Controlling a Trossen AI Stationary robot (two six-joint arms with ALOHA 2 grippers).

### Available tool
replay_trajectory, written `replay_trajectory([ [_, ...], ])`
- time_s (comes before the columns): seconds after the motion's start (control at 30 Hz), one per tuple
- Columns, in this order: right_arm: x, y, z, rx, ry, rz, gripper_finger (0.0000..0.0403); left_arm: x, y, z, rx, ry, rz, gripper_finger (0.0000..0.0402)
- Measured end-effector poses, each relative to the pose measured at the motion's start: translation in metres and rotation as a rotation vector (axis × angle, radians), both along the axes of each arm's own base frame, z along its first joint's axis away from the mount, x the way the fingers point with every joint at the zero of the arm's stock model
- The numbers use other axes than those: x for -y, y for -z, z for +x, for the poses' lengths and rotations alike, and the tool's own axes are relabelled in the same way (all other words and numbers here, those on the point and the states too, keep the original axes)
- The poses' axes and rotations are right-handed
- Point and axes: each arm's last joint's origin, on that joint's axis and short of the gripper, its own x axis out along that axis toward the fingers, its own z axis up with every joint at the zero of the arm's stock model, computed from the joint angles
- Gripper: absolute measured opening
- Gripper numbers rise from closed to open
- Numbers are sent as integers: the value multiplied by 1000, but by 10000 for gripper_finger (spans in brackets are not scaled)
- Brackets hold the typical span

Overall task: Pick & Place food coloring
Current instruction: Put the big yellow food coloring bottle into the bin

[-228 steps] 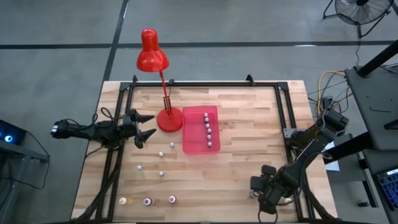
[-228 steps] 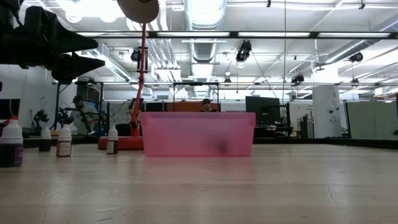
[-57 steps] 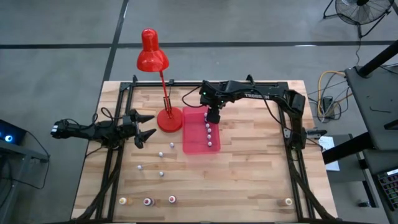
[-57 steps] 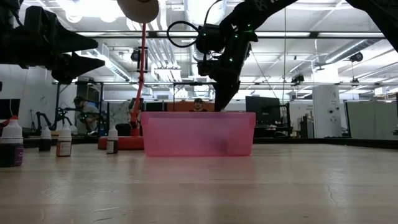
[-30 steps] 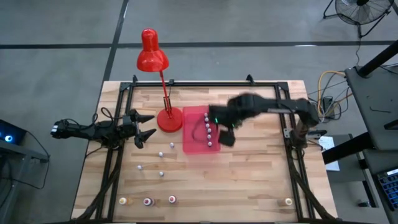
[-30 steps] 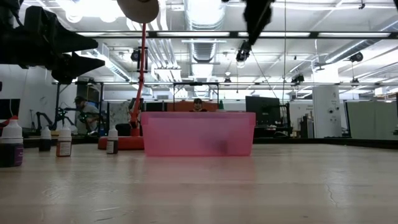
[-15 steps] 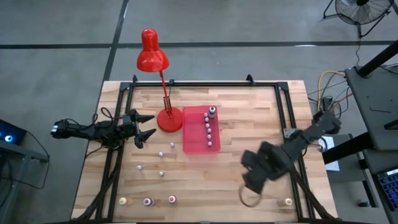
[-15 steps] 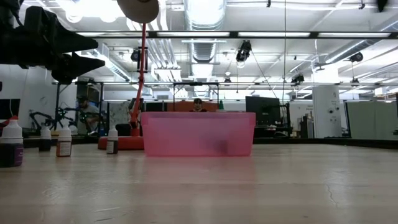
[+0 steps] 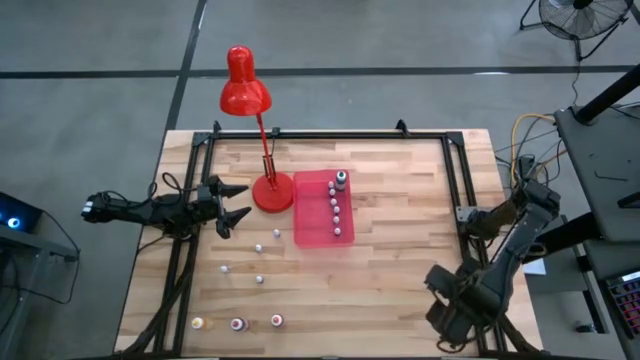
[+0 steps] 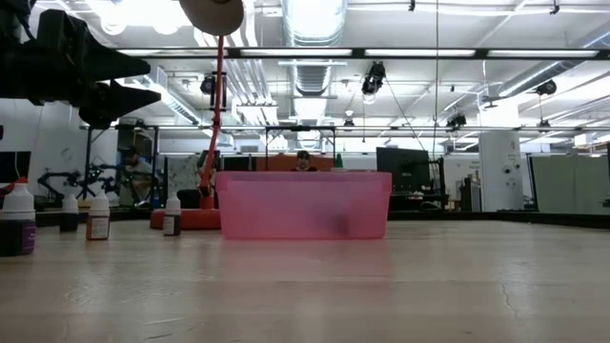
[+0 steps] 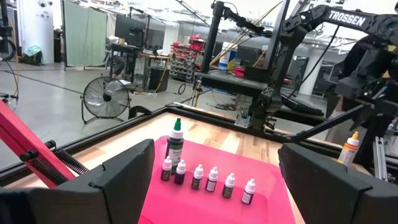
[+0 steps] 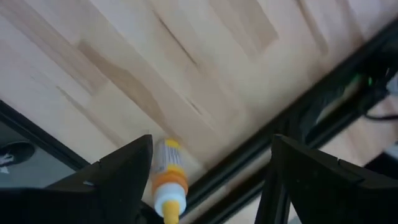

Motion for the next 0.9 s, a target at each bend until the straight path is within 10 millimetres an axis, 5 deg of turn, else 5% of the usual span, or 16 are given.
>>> replay_trajectory([
  [0.4,-28,37,-18,-64,-37,235,331,0,0,0,0,0,0,314],
  [0.9,-34,71,-28,-78,-26,323,318,0,0,0,0,1,0,314],
])
